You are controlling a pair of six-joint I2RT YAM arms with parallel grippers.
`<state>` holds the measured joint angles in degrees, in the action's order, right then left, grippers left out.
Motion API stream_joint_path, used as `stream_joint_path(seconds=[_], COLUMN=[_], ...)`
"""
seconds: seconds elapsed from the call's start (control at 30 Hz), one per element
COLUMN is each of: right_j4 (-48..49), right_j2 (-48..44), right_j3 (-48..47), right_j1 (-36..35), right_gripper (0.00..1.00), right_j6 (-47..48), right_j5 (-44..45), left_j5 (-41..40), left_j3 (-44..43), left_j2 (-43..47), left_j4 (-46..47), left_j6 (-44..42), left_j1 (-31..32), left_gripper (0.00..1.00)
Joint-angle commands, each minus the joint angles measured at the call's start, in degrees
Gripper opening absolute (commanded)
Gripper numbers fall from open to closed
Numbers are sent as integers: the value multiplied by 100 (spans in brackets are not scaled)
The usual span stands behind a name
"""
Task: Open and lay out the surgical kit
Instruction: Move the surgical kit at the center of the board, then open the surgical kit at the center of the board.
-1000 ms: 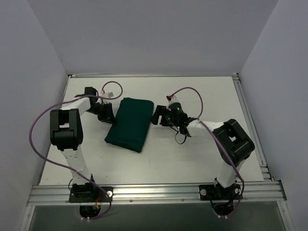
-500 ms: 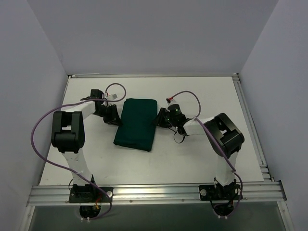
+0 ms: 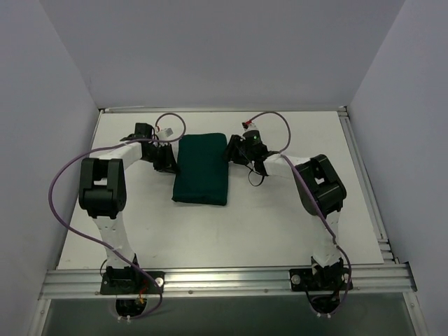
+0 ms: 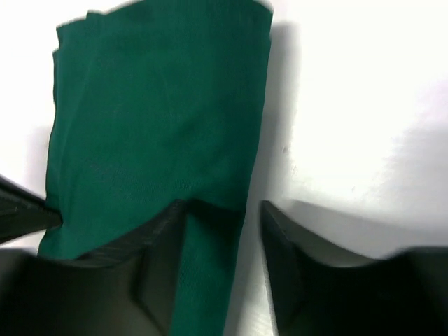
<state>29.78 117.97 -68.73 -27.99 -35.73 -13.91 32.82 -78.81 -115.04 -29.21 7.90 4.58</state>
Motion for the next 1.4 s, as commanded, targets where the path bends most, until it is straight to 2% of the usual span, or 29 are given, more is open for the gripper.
stream_joint_path(seconds=[0.0,0.03,0.1,0.13,0.2,0.23,0.27,0.37,0.57,0.73,0.93,1.2,1.37], right_j4=[-1015,-1131,-1316,-1343,-1396,-1422,-1457,-1930,-2923,-3241,-3329,-3181,-3188], right_j2=[-484,-634,-1063,-1179,-1425,-1444,-1444,-1146,-74,489,753,193,129], right_j3=[-606,-659,-642,-616,-554,-554,-632,-1017,-2117,-2759,-2997,-2656,-2514], right_j1=[-57,-232,-531,-889,-1321,-1784,-2007,-2674,-3098,-3309,-3336,-3529,-3617], right_gripper=[48,51,57,59,63,63,63,64,66,66,63,63,63], right_j6=[820,1248,1768,2032,2849,3122,3620,4300,4662,4829,4838,4873,4961], right_j5=[704,1115,1626,1820,2164,2269,2348,2358,2393,2639,2499,1920,2006], left_j5=[102,206,330,391,445,445,436,340,286,313,357,348,401], left_j3=[-293,-319,-372,-390,-338,-259,-223,-83,-21,128,129,120,129], left_j2=[140,245,351,499,684,885,983,1308,1608,1774,1714,1669,1669], left_j4=[249,223,39,-40,-190,-225,-278,-357,-664,-700,-717,-744,-770], left_j6=[-60,-78,-130,-166,-245,-280,-298,-456,-781,-1097,-1107,-1177,-1194], left_j1=[-53,-106,-237,-282,-422,-431,-640,-1002,-1599,-1697,-1697,-1697,-1697], left_gripper=[14,24,36,45,51,55,56,57,57,57,57,57,57])
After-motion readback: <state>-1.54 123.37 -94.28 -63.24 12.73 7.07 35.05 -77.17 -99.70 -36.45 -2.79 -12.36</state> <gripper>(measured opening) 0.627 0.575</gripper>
